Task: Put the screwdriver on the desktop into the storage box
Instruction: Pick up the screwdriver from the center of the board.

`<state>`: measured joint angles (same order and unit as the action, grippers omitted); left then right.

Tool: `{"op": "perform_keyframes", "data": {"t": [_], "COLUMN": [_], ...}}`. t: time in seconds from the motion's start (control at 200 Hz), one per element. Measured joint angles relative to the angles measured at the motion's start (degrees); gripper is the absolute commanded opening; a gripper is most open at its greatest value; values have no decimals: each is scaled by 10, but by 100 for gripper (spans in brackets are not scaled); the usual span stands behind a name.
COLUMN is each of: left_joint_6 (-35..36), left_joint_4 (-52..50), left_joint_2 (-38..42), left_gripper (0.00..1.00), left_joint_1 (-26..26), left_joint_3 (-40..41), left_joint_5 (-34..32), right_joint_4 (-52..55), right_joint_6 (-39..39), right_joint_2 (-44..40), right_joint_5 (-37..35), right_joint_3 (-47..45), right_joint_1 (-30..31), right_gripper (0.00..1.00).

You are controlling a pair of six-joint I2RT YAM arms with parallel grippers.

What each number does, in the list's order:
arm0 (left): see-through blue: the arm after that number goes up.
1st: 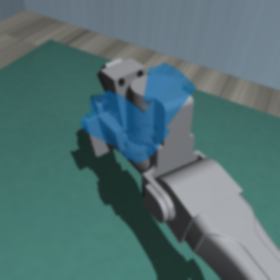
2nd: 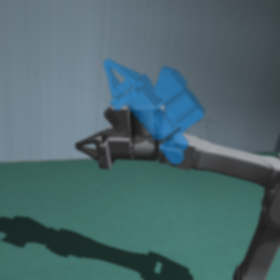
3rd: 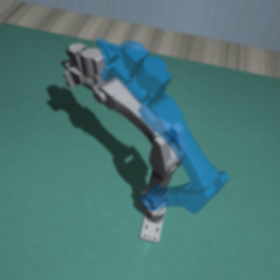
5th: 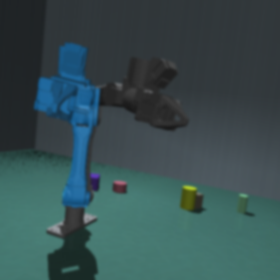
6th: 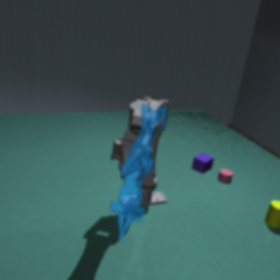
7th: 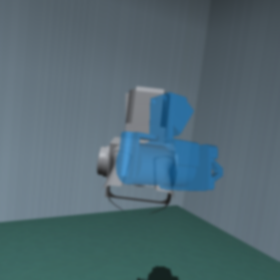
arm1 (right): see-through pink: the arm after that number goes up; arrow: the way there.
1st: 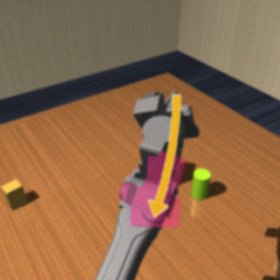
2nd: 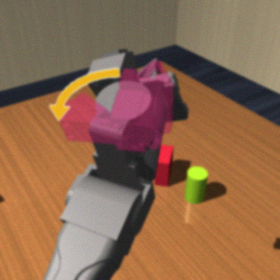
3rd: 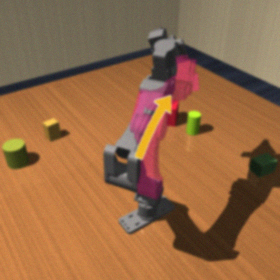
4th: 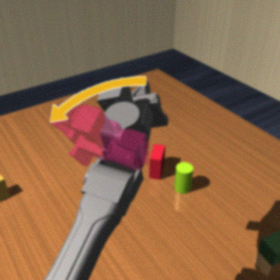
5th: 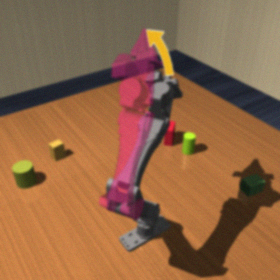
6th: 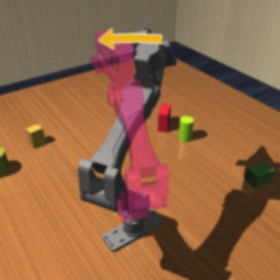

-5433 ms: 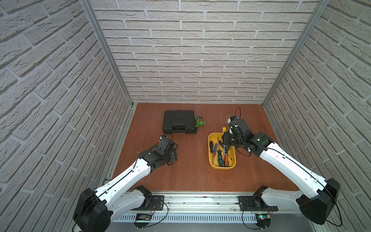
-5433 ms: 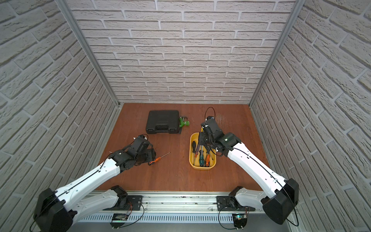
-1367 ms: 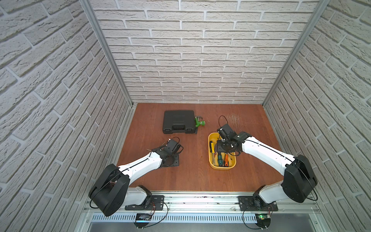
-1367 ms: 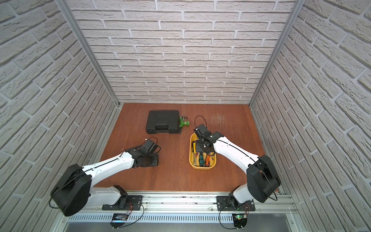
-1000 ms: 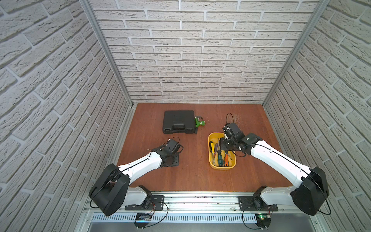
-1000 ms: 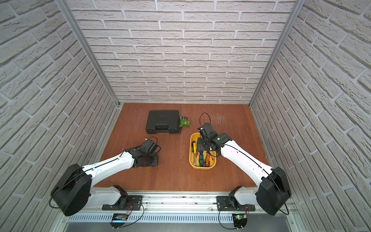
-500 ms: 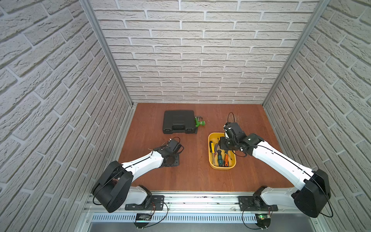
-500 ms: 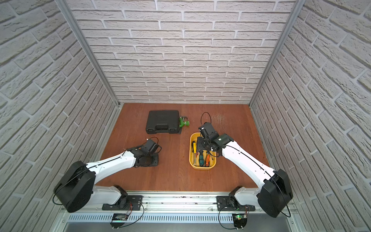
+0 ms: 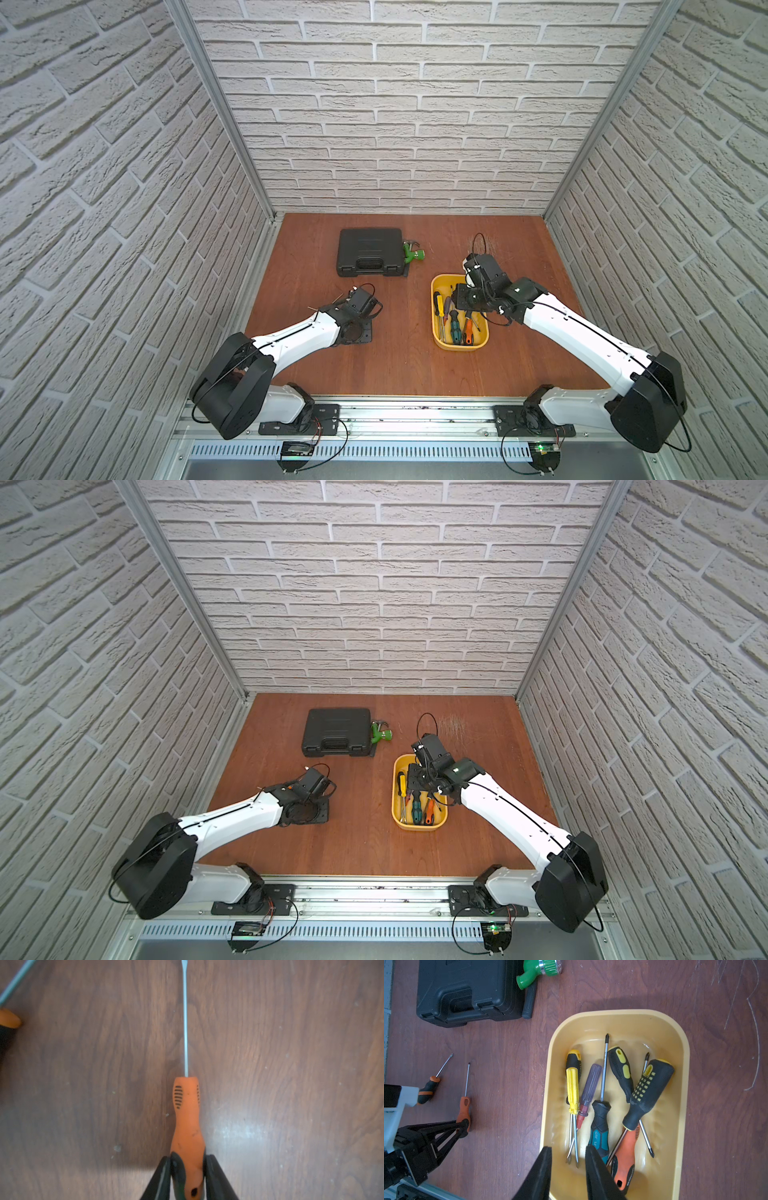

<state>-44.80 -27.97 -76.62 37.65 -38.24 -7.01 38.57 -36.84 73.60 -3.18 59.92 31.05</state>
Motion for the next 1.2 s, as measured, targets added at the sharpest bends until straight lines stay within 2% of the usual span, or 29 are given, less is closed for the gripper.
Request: {"op": "perform_keyframes", "data": {"t": [0.115,0.86,1.2], "left_joint_6": [0,-14,-14], "left_joint_4": [-10,-38,-26], "left_joint_2": [17,136,186], "left_gripper": [0,0,0], "left_joint_1": [0,0,0], "left_joint_3": [0,-4,-32], "left_joint_5": [-5,-17,15], "right_joint_4": [0,11,23], "right_joint_6": [0,0,4], "right_joint_2": [0,0,-3], "right_joint_5": [0,0,1], "right_joint_3": [4,21,37], "right_joint_1": [0,0,0], "right_gripper": [33,32,31]}}
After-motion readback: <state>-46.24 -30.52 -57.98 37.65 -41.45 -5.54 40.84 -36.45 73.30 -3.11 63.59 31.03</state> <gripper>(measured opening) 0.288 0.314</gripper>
